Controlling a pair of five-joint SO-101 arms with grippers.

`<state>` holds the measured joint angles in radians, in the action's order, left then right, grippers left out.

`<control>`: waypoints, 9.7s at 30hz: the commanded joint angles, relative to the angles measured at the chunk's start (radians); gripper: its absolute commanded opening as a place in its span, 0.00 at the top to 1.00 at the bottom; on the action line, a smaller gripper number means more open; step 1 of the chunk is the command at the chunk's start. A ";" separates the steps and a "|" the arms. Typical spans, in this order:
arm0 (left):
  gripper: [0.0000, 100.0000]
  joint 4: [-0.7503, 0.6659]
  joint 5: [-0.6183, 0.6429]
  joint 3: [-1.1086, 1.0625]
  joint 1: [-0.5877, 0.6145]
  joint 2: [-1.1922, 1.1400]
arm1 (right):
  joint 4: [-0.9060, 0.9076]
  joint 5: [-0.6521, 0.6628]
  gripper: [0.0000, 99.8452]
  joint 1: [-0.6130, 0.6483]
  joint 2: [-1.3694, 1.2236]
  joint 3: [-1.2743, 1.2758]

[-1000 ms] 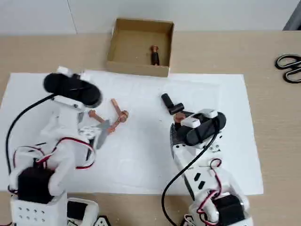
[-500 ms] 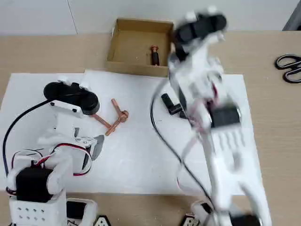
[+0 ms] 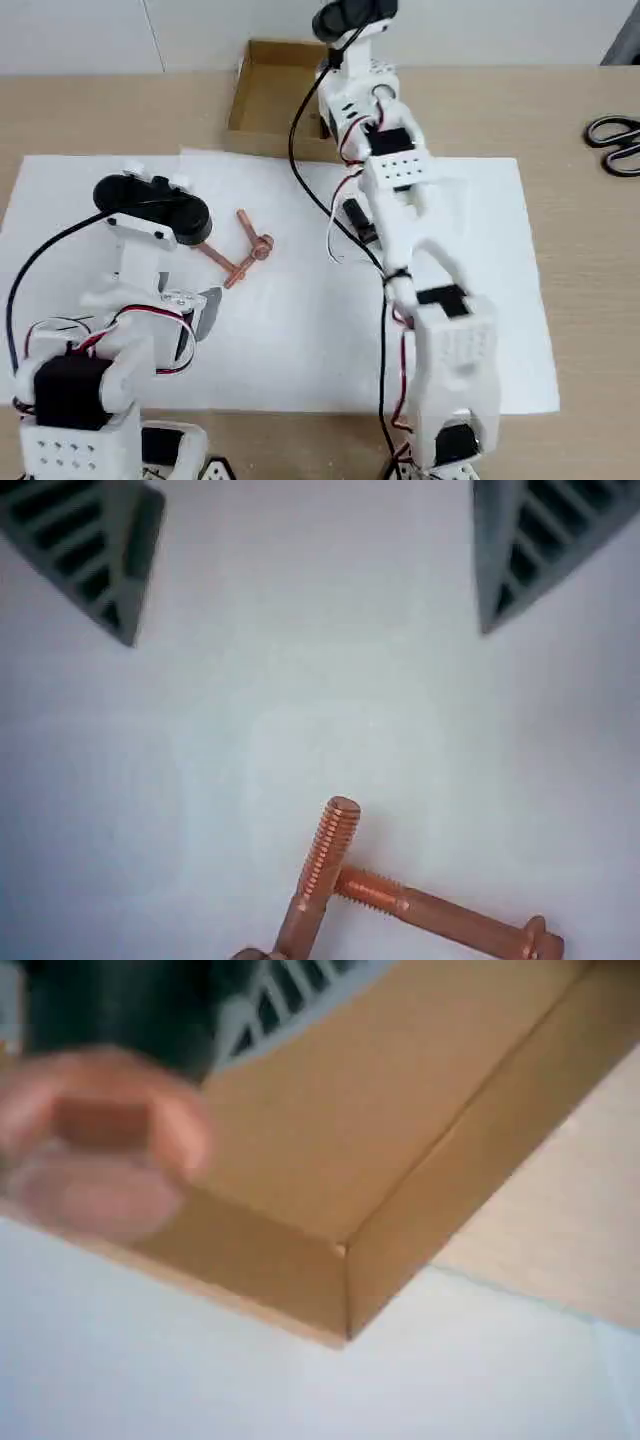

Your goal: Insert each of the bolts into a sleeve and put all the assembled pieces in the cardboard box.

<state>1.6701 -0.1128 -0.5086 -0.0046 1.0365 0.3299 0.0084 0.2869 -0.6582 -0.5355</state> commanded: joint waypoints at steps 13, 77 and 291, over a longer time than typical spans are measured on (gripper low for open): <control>0.79 -0.003 -0.009 0.025 0.005 0.006 | -0.031 0.012 0.86 0.064 -0.262 -0.256; 0.79 -0.005 -0.009 0.022 0.005 0.006 | 1.119 0.014 0.81 0.007 0.124 -0.157; 0.89 -0.304 -0.060 -0.027 -0.305 -0.812 | 0.714 0.147 1.00 -0.012 2.242 1.574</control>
<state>1.3817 -0.1389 -0.5777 -0.3130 0.2279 1.0633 0.1542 0.2823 1.5835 1.0971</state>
